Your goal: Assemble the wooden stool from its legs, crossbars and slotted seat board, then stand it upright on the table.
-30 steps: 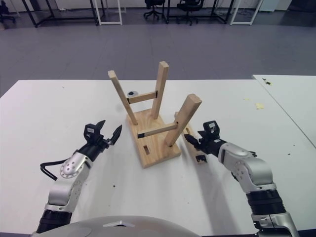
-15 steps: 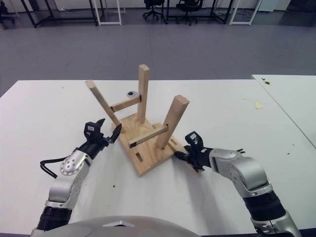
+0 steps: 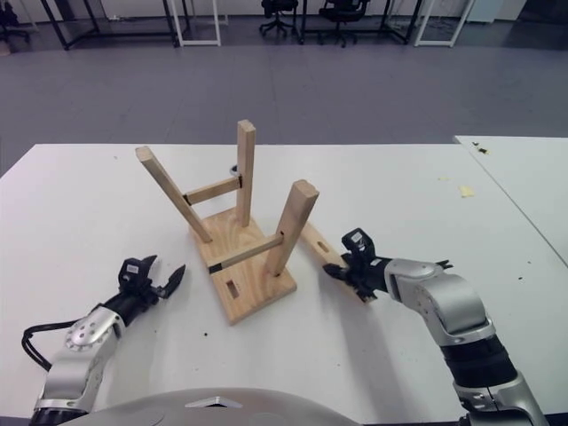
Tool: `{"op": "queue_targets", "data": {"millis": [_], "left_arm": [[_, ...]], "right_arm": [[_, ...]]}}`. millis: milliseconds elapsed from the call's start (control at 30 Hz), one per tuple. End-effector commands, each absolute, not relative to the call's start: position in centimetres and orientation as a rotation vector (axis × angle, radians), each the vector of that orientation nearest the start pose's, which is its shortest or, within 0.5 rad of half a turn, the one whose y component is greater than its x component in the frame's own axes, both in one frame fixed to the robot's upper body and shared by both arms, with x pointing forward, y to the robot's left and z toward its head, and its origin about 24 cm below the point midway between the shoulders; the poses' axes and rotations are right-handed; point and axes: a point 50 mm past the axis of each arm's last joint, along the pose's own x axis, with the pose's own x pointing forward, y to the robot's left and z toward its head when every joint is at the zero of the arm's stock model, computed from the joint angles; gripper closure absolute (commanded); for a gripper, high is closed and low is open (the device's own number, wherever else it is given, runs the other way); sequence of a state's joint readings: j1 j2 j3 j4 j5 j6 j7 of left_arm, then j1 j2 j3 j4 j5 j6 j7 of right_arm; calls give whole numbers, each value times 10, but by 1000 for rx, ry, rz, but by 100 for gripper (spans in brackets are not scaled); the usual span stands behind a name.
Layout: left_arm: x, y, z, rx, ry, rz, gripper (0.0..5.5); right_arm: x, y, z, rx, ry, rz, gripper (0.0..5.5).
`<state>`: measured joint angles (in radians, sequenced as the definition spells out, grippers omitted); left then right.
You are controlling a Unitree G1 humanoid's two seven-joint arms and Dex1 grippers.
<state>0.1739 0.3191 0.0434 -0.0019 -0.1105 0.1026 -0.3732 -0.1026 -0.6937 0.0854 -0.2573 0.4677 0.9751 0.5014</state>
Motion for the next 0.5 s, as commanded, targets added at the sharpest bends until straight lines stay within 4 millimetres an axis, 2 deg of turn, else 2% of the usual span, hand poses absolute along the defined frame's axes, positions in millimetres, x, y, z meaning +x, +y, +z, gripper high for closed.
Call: {"op": "queue_targets", "data": {"millis": [33, 133, 233, 367, 500], "left_arm": [[235, 226, -10, 188, 350, -234, 154], [274, 221, -10, 172, 315, -254, 154], [307, 189, 2, 107, 237, -392, 154], [320, 156, 2, 127, 221, -548, 154], [332, 144, 9, 105, 195, -579, 154]], "right_arm": [[248, -217, 69, -160, 691, 568, 341], [259, -226, 77, -151, 609, 519, 341], [273, -229, 92, -158, 491, 489, 341], [287, -232, 108, -196, 405, 480, 341], [290, -232, 113, -209, 380, 477, 341]]}}
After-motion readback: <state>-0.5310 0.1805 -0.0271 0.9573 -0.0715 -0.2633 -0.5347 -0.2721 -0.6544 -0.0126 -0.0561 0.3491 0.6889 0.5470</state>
